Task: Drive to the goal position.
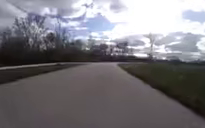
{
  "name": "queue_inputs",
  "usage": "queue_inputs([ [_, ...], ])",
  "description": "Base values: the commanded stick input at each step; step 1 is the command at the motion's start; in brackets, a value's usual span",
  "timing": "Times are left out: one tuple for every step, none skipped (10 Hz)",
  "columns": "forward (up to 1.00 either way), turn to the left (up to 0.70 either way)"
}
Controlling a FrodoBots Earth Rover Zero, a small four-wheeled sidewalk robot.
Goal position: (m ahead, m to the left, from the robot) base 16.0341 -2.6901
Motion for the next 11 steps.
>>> queue_inputs([
  [1.00, 0.00],
  [1.00, 0.00],
  [1.00, 0.00],
  [1.00, 0.02],
  [1.00, 0.00],
  [1.00, 0.00],
  [1.00, 0.00],
  [1.00, 0.00],
  [1.00, -0.04],
  [1.00, -0.19],
  [1.00, -0.40],
])
